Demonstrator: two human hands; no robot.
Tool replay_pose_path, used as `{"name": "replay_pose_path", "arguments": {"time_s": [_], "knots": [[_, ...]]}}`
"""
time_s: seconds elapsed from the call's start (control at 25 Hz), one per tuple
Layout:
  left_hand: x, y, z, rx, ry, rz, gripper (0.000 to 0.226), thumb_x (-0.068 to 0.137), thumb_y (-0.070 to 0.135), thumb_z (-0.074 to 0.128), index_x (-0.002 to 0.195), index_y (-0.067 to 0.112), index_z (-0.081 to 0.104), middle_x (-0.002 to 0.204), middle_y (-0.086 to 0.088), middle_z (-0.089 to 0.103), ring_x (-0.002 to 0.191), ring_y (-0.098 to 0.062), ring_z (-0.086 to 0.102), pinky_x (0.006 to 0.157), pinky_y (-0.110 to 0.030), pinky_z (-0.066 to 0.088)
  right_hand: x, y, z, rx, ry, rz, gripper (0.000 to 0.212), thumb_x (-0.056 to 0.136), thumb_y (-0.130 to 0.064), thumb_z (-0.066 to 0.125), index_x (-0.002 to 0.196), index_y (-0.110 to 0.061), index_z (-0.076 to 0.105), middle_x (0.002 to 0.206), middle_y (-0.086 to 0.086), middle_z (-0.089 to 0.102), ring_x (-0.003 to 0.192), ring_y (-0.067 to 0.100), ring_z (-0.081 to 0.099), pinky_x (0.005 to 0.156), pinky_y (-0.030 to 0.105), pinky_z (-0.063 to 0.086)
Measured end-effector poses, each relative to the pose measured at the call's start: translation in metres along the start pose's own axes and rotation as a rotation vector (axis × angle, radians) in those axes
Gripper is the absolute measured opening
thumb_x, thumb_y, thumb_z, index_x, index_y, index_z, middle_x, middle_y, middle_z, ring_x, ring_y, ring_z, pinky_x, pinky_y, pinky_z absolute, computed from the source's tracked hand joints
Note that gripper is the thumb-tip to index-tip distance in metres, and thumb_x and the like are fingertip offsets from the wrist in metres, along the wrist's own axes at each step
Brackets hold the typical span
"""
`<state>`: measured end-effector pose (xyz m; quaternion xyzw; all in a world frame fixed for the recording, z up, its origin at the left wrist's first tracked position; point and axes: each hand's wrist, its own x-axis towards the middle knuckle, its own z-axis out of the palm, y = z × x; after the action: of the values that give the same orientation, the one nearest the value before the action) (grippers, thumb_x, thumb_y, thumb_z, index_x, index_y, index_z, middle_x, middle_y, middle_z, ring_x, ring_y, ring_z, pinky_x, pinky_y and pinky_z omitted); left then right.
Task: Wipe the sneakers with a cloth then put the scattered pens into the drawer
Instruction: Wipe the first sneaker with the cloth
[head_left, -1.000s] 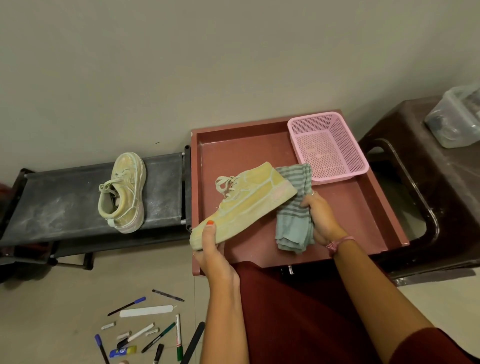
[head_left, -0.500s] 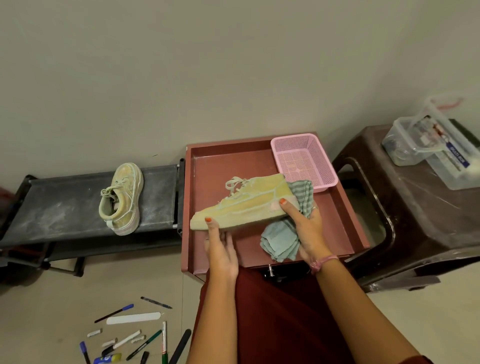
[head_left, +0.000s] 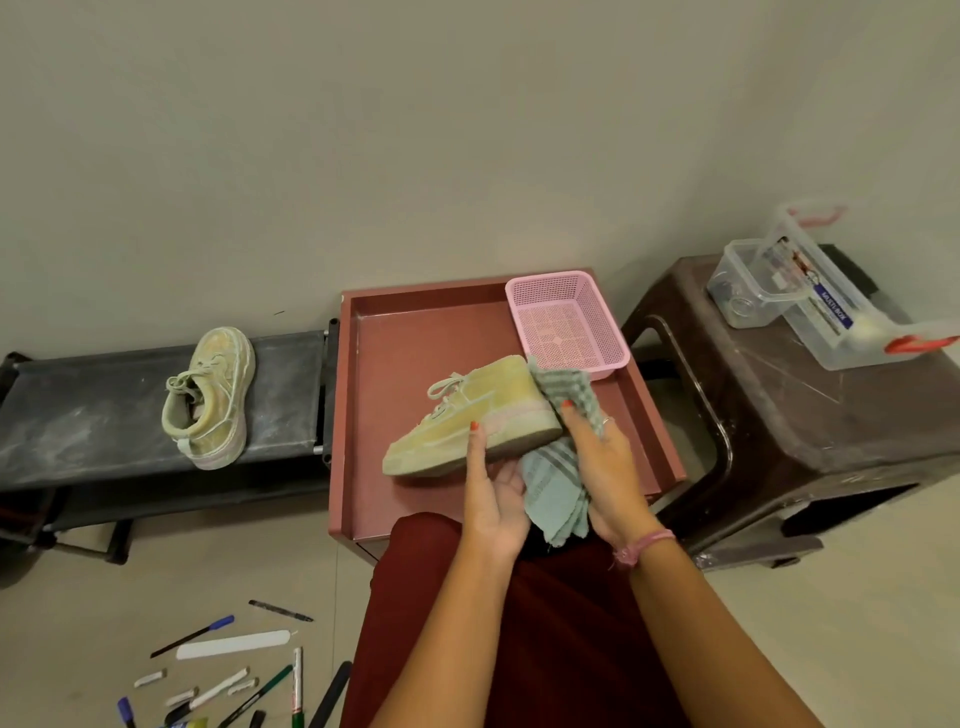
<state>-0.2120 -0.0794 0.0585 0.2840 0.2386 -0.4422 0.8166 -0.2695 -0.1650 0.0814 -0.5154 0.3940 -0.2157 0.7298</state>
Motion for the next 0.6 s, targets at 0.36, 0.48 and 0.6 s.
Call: {"name": "replay_pose_path", "arguments": {"time_s": [0.36, 0.48, 0.6], "knots": [[0.011, 0.001, -0.012, -0.109, -0.090, -0.014, 0.050, 0.084, 0.044, 0.060, 0.119, 0.010, 0.065, 0.121, -0.010, 0.065, 0.104, -0.022, 0.066, 0.103, -0.037, 0.046, -0.018, 0.003, 0.041, -1.030, -0.072, -0.527, 0.055, 0.090, -0.039, 0.028, 0.141, -0.022, 0.041, 0.149, -0.006, 0.037, 0.140, 0.016, 0.030, 0.112, 0.032, 0.030], [0.013, 0.007, -0.020, -0.079, -0.213, 0.066, 0.036, 0.087, 0.038, 0.049, 0.103, 0.021, 0.077, 0.116, 0.001, 0.070, 0.109, -0.014, 0.065, 0.097, -0.029, 0.050, -0.028, 0.020, 0.042, -1.443, -0.060, -0.857, 0.056, 0.086, -0.035, 0.037, 0.139, -0.019, 0.047, 0.149, -0.002, 0.039, 0.141, 0.027, 0.028, 0.115, 0.045, 0.025], [0.008, 0.008, -0.018, -0.156, -0.168, -0.037, 0.040, 0.084, 0.039, 0.056, 0.108, 0.013, 0.074, 0.119, -0.008, 0.068, 0.109, -0.021, 0.065, 0.101, -0.035, 0.048, -0.012, 0.012, 0.045, -1.509, -0.086, -0.808, 0.056, 0.086, -0.034, 0.035, 0.135, -0.012, 0.051, 0.146, 0.003, 0.045, 0.138, 0.030, 0.034, 0.110, 0.049, 0.034]]}}
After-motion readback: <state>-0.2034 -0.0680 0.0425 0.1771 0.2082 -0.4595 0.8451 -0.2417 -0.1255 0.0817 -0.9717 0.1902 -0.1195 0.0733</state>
